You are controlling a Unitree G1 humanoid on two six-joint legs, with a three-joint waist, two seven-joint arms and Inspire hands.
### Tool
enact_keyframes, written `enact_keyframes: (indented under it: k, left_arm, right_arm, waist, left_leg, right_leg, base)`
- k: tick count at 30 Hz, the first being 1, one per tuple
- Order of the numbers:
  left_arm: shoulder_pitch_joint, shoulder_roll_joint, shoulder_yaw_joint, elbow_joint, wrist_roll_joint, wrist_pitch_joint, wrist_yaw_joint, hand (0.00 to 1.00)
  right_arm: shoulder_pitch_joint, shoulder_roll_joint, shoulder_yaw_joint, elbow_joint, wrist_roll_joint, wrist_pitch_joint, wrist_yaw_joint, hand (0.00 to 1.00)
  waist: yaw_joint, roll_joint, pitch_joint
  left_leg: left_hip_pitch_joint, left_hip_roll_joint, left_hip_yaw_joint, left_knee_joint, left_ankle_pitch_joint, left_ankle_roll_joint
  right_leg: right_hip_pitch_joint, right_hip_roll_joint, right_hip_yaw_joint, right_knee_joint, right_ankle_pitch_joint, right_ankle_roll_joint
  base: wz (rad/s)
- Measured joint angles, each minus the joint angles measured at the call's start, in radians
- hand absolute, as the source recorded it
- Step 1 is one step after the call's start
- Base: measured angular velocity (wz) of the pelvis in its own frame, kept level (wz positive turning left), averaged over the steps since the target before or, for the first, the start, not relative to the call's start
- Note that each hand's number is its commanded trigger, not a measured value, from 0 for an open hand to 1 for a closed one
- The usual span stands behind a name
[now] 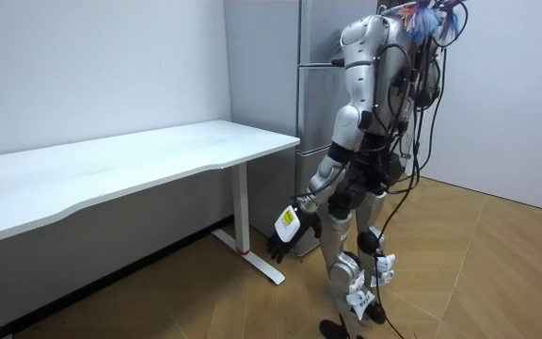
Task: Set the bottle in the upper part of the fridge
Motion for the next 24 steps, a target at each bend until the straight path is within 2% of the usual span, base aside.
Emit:
enact_keyframes:
  k: [8,11,16,17,19,21,24]
  left_arm:
    - [-0.007,0.001,-0.016,0.001,0.008,0.000,-0.001,0.00]
    - [-0.005,0.002,-0.018,0.010,0.008,-0.001,0.001,0.00]
    - [0.004,0.006,-0.018,0.037,0.008,0.001,0.005,0.00]
    - [0.003,0.006,-0.018,0.042,0.008,0.002,0.005,0.00]
    - [-0.002,0.006,-0.021,0.040,0.007,0.007,0.005,0.00]
    - [-0.002,0.006,-0.030,0.040,0.007,0.019,0.005,0.00]
    - [-0.006,0.007,-0.036,0.034,0.008,0.041,0.004,0.00]
  right_arm:
    - [-0.100,-0.001,0.010,-0.016,-0.032,0.004,-0.052,0.00]
    - [-0.156,-0.020,0.012,-0.060,-0.034,0.003,-0.072,0.00]
    - [-0.254,-0.035,0.011,-0.073,-0.069,-0.035,-0.131,0.00]
    - [-0.275,-0.035,0.011,-0.072,-0.070,-0.041,-0.141,0.00]
    - [-0.295,-0.035,0.012,-0.067,-0.069,-0.046,-0.148,0.00]
    - [-0.307,-0.036,0.023,-0.041,-0.070,-0.048,-0.165,0.00]
    - [-0.315,-0.036,0.049,-0.016,-0.081,-0.045,-0.185,0.00]
  waist:
    - [0.002,-0.007,0.0016]
    - [0.008,-0.012,0.0004]
    - [0.030,-0.023,-0.0048]
    - [0.032,-0.025,-0.0037]
    - [0.036,-0.022,-0.0011]
    - [0.055,-0.012,0.0064]
    - [0.058,-0.002,0.0059]
  left_leg:
    - [-0.002,-0.001,-0.002,-0.001,0.000,0.000]
    - [-0.002,-0.003,-0.010,-0.003,0.001,0.000]
    - [0.002,-0.002,-0.035,0.002,0.001,-0.001]
    - [0.002,-0.002,-0.042,0.002,0.001,-0.001]
    - [0.009,-0.002,-0.048,0.003,0.001,-0.001]
    - [0.016,0.001,-0.051,0.001,0.001,-0.001]
    - [0.016,0.000,-0.054,-0.005,0.001,-0.002]
  right_leg:
    - [-0.001,-0.001,-0.003,0.000,0.000,0.000]
    - [0.001,-0.003,-0.012,-0.002,0.000,0.001]
    - [0.024,-0.003,-0.039,-0.017,0.001,0.000]
    - [0.030,-0.005,-0.055,-0.019,0.001,0.000]
    - [0.038,-0.005,-0.058,-0.026,0.001,0.001]
    - [0.053,-0.006,-0.059,-0.031,0.001,0.001]
    - [0.051,-0.007,-0.061,-0.030,0.001,0.001]
  base:
    - [0.00]
    - [0.07]
    - [0.15]
    - [0.26]
    - [0.19]
    - [0.00]
    - [0.00]
